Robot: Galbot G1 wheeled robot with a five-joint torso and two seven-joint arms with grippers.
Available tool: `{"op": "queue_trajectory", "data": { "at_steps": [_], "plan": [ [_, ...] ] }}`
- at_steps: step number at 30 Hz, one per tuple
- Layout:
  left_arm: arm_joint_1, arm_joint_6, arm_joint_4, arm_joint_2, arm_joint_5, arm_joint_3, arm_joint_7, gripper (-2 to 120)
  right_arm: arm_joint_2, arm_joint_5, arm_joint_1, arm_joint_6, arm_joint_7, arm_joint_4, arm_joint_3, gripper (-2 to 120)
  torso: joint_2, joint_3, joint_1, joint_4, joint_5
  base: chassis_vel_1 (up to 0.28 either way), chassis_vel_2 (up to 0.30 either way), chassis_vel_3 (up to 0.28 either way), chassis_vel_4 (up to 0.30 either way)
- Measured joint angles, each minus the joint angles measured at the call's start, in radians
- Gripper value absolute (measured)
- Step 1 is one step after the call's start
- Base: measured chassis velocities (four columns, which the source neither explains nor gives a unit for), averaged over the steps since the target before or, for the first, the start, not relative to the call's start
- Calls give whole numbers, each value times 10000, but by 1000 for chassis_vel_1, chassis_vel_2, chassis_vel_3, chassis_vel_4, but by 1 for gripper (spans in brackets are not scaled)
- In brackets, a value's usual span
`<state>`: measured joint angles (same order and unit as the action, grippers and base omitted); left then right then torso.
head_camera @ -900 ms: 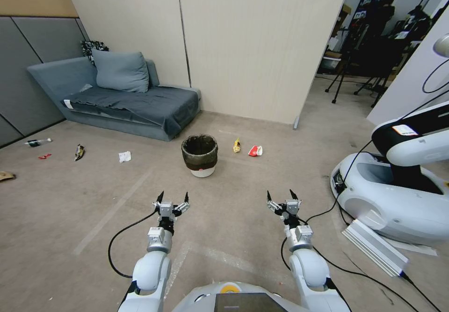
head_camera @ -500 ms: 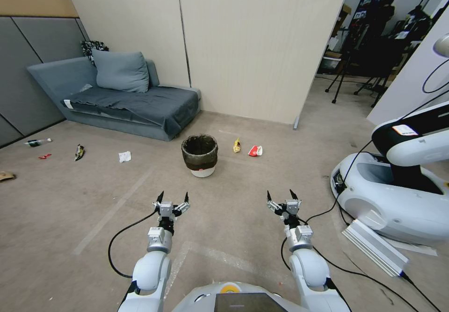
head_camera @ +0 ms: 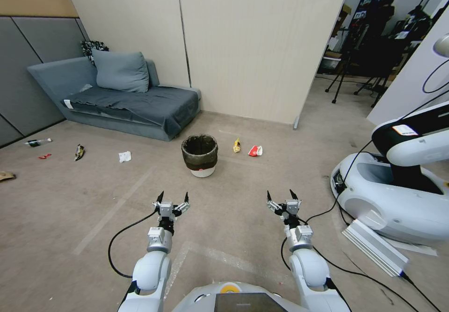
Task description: Pick up the trash bin, then pick up the garbage from the floor and place it into the trash bin.
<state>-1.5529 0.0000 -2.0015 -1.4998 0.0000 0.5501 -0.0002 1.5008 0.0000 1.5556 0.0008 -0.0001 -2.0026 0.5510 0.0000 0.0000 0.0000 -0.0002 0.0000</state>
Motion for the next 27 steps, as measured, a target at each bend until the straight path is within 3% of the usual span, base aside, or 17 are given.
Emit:
{"op": "queue_trajectory", "data": {
  "at_steps": [5,8,9,12,13,16,19,22,27],
  "plan": [
    [-127,51,-131,15,16,5,-17,100,51,-15,219,73,2,-140,75,100,0,0,1,5,-1,0,0,0,0],
    [-1359,624,-1312,192,354,84,-206,100,348,-152,1517,483,84,-852,521,100,0,-1,0,1,-1,0,0,0,0],
    [-1359,624,-1312,192,354,84,-206,100,348,-152,1517,483,84,-852,521,100,0,-1,0,1,-1,0,0,0,0],
    [-2819,1308,-2715,397,765,180,-440,100,673,-309,2925,956,183,-1642,1001,100,0,-2,0,1,0,0,0,0,0],
    [-2819,1308,-2715,397,765,180,-440,100,673,-309,2925,956,183,-1642,1001,100,0,-2,0,1,0,0,0,0,0],
    [-3924,1784,-3740,549,1069,246,-625,100,935,-431,4062,1325,255,-2280,1390,100,0,-2,-1,4,6,0,0,0,0],
    [-4142,1870,-3802,566,1114,238,-680,100,1075,-491,4645,1517,292,-2601,1586,100,0,-2,-1,-2,-13,0,0,0,0],
    [-4149,1872,-3793,569,1117,220,-686,100,1087,-502,4723,1550,297,-2643,1605,100,0,-2,-1,2,5,0,0,0,0],
    [-4111,1841,-3724,560,1118,191,-686,100,1088,-503,4714,1554,300,-2649,1609,100,0,-2,-1,2,0,0,0,0,0]
  ]
}}
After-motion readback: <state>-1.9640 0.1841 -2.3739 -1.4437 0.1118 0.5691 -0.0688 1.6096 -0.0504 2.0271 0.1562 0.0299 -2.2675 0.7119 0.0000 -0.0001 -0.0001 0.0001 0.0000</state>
